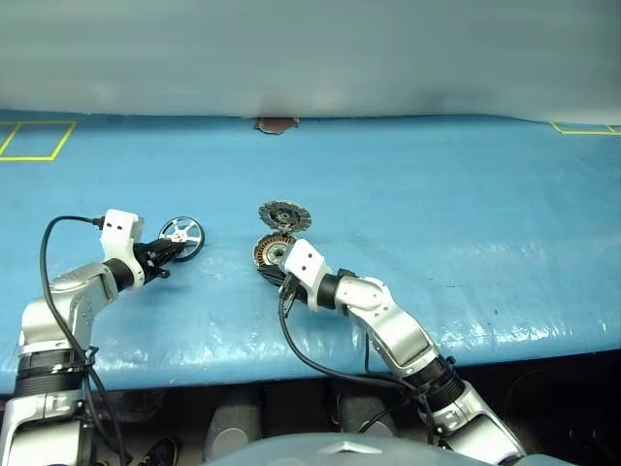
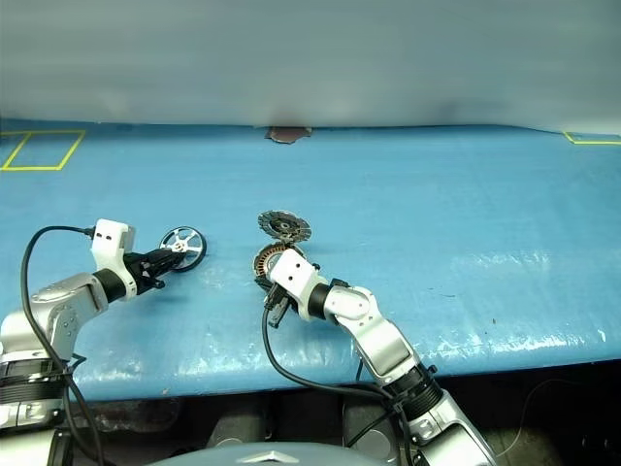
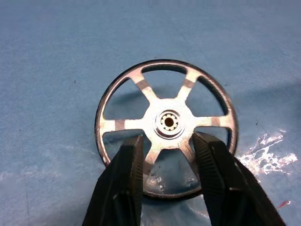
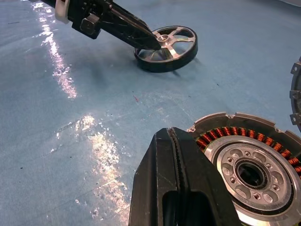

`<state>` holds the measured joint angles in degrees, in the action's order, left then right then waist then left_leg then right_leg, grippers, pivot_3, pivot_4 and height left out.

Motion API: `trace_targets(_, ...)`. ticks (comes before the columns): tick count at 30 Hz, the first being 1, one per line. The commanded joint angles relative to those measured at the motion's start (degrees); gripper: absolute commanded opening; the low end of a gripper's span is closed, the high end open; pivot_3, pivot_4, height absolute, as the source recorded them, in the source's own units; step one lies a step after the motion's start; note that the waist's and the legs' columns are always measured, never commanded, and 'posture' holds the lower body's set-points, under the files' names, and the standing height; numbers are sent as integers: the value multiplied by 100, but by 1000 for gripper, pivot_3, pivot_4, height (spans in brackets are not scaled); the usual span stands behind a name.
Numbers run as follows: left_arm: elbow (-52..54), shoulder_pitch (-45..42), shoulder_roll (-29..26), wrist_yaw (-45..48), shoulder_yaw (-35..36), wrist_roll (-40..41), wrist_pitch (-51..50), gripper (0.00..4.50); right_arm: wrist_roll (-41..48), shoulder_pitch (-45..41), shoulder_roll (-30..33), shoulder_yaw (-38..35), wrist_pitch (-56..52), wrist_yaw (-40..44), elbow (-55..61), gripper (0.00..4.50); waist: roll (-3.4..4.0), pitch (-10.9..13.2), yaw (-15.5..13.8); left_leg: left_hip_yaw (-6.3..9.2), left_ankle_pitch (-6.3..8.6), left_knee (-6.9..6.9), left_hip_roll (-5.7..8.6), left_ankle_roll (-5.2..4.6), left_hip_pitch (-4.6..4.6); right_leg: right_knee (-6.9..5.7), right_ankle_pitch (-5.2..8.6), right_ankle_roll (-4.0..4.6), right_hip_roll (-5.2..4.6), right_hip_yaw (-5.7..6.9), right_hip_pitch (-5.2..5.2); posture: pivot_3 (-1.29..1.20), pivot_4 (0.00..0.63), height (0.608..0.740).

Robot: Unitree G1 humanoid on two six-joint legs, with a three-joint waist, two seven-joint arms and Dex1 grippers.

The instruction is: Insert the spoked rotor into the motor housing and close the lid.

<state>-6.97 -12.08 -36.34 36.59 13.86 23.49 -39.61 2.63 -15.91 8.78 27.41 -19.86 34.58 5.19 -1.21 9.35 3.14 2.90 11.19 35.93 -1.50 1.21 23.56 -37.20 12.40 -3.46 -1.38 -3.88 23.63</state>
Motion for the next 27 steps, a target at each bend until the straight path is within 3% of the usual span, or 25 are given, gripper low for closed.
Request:
trace_targets(1,-132,57,15,24,-255,-100,-246,1080,2,4,-63,-69,149,-64,208,0,0,-1,-11,0,0,0,0,0,0,0,0,0,0,0,0,0,150,740)
trace_targets(2,-121,67,-13,70,-304,-126,-236,1080,-1,8,-65,-72,152,-75,210,0,3,-4,-16,1,0,0,-1,0,0,0,0,0,1,0,0,0,150,740)
trace_targets(7,-87,53,16,161,-259,-49,-224,138,1,13,-63,-79,161,-118,214,0,25,-22,-67,1,0,1,2,0,-7,0,0,0,-1,0,-9,0,150,740)
trace_targets(13,95,64,89,398,120,340,-126,138,-3,7,-57,-89,176,-134,206,0,26,-26,-84,0,-1,3,-1,0,-18,0,1,0,-1,0,-10,0,150,740)
trace_targets(16,13,88,14,351,46,167,23,138,-7,-2,-58,-88,188,-139,197,0,26,-26,-93,1,-1,2,-1,1,-8,1,1,0,-1,1,-7,0,150,740)
trace_targets(23,-161,33,14,34,-151,-138,-68,2157,-8,-18,-70,-77,198,-132,184,0,23,-24,-92,1,-1,-4,0,1,6,4,1,1,0,2,5,0,150,740)
trace_targets(27,-271,-46,63,-141,-135,-246,-13,2157,-11,-10,-63,-83,188,-128,187,0,23,-24,-85,0,-1,-2,-2,1,0,3,1,0,1,1,1,0,150,740)
